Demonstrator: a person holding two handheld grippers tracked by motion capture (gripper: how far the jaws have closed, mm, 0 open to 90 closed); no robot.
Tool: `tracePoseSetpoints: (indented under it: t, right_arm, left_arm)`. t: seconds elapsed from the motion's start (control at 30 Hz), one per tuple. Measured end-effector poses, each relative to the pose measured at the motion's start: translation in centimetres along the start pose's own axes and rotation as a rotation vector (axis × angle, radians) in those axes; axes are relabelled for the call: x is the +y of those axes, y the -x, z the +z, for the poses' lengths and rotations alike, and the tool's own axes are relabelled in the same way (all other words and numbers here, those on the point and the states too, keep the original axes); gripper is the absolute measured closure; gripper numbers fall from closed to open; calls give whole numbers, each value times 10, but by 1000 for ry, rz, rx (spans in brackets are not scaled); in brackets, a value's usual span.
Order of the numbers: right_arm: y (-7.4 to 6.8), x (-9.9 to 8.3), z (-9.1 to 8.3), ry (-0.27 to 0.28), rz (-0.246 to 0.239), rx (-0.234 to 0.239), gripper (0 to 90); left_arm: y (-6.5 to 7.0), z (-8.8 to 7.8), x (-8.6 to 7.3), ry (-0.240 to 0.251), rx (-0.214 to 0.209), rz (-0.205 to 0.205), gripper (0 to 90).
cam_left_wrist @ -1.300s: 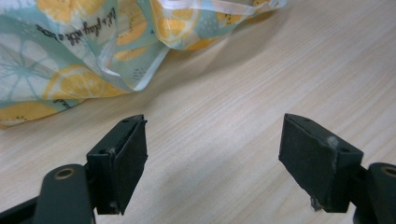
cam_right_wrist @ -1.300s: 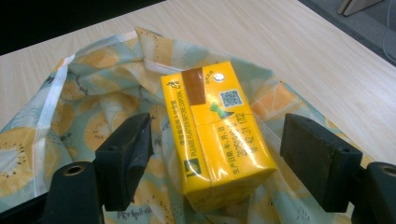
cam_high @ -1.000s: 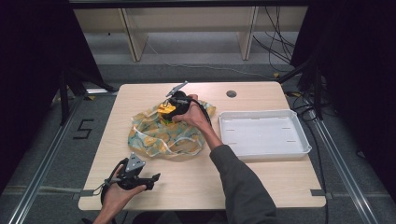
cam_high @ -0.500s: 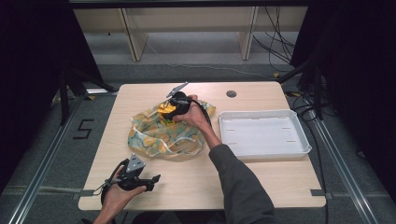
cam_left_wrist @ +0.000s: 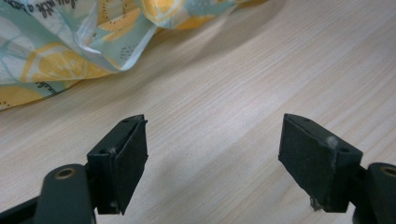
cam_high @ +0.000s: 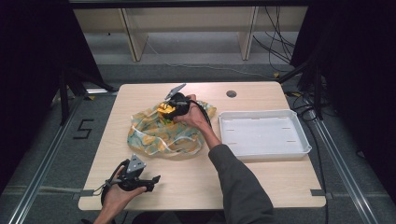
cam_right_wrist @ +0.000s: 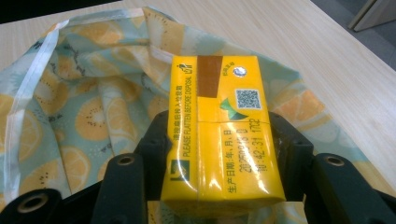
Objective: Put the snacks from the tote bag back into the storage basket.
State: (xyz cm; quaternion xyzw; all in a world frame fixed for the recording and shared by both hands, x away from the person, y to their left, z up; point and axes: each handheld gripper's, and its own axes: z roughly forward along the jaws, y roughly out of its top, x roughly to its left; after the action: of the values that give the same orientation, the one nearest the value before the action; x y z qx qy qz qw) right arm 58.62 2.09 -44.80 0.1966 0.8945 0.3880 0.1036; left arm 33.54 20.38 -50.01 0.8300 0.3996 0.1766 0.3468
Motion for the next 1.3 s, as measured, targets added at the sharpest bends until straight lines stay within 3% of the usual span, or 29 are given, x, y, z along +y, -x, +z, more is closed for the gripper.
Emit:
tracePoseSetpoints:
  t: [0.03,0.1,0.17,0.23,0.4,0.53,0.63,0.73,0.9,1.03,1.1,1.17,1.2,1.3]
  right_arm:
    - [0,1,-1,-11,-22,5,505]
    - [0,0,0,2,-16,4,507]
    - [1,0,0,3,-21,7,508]
    - [0,0,-1,0,-29,9,510]
    - [-3,4,-5,-15,-57,16,512]
    - [-6,10,-12,18,-65,32,513]
    - [-8,19,-22,30,-73,31,513]
    - [-10,26,-32,57,-78,37,513]
    - [-16,37,-51,78,-90,52,514]
    - [-19,44,-70,101,-99,62,514]
    - [-21,44,-78,114,-106,62,514]
    - [-23,45,-88,122,-112,63,514]
    - [-24,44,-93,127,-119,66,514]
    - [-26,41,-107,136,-122,67,514]
  left_arm:
    - [0,0,0,3,3,3,232]
    - [1,2,-1,13,6,-22,233]
    - [-2,0,-1,-7,8,12,234]
    - [-1,0,-1,-9,8,-4,236]
    - [-2,0,-1,-8,15,9,237]
    - [-1,0,-2,-7,10,-3,238]
    - [-3,-1,-1,-8,15,13,239]
    - [-1,0,-2,18,16,-28,238]
    - [-2,-4,-1,12,19,1,238]
    - [-2,-4,-2,23,25,-11,238]
    - [-4,-5,-2,6,25,18,238]
    - [-3,-4,-2,27,25,-19,238]
    - [-4,-4,-2,18,26,0,238]
    - [-3,-3,-2,32,30,-19,238]
